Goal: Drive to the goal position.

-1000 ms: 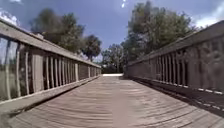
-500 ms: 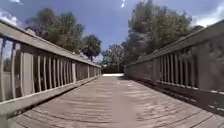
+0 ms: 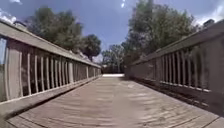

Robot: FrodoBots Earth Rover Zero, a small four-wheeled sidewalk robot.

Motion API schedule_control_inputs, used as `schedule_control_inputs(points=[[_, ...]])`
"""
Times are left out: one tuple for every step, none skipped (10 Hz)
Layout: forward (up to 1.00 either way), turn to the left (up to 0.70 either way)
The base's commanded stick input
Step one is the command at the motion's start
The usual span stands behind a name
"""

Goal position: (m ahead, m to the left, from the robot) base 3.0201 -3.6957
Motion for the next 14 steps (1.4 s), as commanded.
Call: schedule_control_inputs(points=[[0.50,0.00],[0.50,0.00],[0.50,0.00],[0.50,0.00],[0.50,0.00],[0.50,0.00],[0.50,0.00],[0.50,0.00],[0.50,0.00],[0.50,0.00],[0.30,0.00],[0.00,0.00],[0.00,0.00],[0.00,0.00]])
